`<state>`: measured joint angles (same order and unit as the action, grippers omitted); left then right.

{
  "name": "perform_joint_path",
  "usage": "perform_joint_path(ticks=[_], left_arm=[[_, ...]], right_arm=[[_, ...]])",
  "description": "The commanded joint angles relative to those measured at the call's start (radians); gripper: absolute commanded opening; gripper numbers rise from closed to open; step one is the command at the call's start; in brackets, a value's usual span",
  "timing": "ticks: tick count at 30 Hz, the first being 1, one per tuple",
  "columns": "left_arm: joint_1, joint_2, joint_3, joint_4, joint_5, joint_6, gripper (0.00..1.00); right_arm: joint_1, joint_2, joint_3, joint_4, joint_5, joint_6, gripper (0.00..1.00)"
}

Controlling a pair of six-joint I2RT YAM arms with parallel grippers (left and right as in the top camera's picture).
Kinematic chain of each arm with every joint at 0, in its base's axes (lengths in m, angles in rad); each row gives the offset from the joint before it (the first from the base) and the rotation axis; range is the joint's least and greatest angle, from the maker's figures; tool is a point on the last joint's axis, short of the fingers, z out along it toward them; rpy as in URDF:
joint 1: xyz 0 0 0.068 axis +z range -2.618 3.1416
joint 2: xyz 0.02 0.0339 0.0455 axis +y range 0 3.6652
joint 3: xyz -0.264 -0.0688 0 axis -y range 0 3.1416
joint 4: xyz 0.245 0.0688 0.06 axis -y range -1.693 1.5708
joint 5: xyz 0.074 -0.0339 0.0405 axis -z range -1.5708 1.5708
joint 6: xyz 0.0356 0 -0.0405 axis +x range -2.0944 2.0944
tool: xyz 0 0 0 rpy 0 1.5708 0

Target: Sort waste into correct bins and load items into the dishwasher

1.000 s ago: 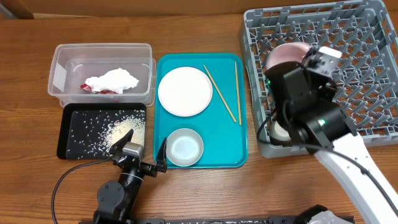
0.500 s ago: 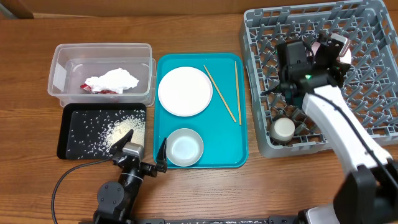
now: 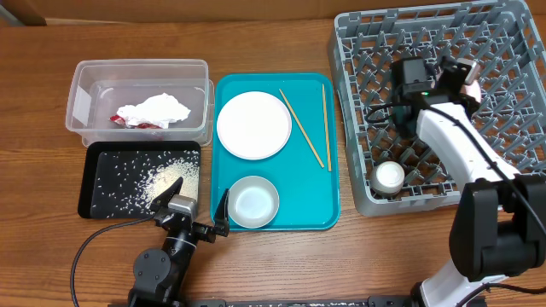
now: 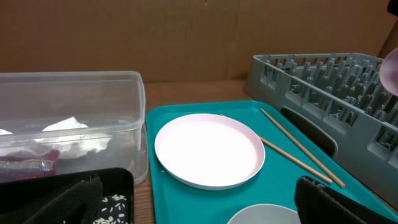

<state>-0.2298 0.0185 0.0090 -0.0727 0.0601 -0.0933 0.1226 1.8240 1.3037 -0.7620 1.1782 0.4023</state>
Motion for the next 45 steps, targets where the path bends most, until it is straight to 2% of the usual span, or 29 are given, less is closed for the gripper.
perform_joint_path(ticks=[1, 7, 8, 9, 10, 17, 23, 24, 27, 29, 33, 38, 41, 45], left_arm=[[-0.005, -0.005, -0.004, 0.0, 0.004, 0.012, 1.0], [-0.005, -0.005, -0.004, 0.0, 0.004, 0.012, 1.0], [-0.005, -0.005, -0.004, 0.0, 0.004, 0.012, 1.0], [-0.005, -0.005, -0.004, 0.0, 0.004, 0.012, 1.0], [-0.005, -0.005, -0.004, 0.0, 0.003, 0.012, 1.0], [-0.005, -0.005, -0.004, 0.0, 0.004, 0.012, 1.0], [-0.005, -0.005, -0.004, 0.0, 0.004, 0.012, 1.0], [-0.005, -0.005, -0.004, 0.0, 0.004, 0.012, 1.0], [-0.005, -0.005, -0.004, 0.0, 0.003, 0.012, 1.0], [-0.005, -0.005, -0.004, 0.0, 0.004, 0.012, 1.0], [-0.005, -0.005, -0.004, 0.0, 0.004, 0.011, 1.0], [-0.005, -0.005, -0.004, 0.0, 0.004, 0.012, 1.0], [-0.005, -0.005, -0.004, 0.0, 0.003, 0.012, 1.0], [-0.005, -0.005, -0.004, 0.0, 0.004, 0.012, 1.0]], right_arm=[[0.071, 0.017, 0.005, -0.026, -0.069, -0.04, 0.09], [0.113, 0.016, 0.005, -0.095, -0.082, -0.035, 0.22], [0.115, 0.015, 0.007, -0.106, -0.083, -0.032, 0.22], [0.119, 0.009, 0.008, -0.113, -0.084, -0.032, 0.08], [0.122, 0.005, 0.008, -0.116, -0.084, -0.032, 0.06], [0.163, 0.003, 0.008, -0.162, -0.138, -0.03, 0.04], [0.169, 0.003, 0.008, -0.267, -0.183, 0.105, 0.04], [0.169, 0.003, 0.008, -0.282, -0.19, 0.117, 0.06], [0.17, -0.002, 0.019, -0.32, -0.218, 0.126, 0.2], [0.17, -0.012, 0.042, -0.346, -0.259, 0.126, 0.22], [0.179, -0.059, 0.171, -0.446, -0.509, 0.124, 0.26], [0.214, -0.121, 0.315, -0.48, -1.027, -0.004, 0.33], [0.247, -0.145, 0.323, -0.451, -1.343, -0.076, 0.36], [0.32, -0.142, 0.296, -0.447, -1.522, -0.077, 0.37]])
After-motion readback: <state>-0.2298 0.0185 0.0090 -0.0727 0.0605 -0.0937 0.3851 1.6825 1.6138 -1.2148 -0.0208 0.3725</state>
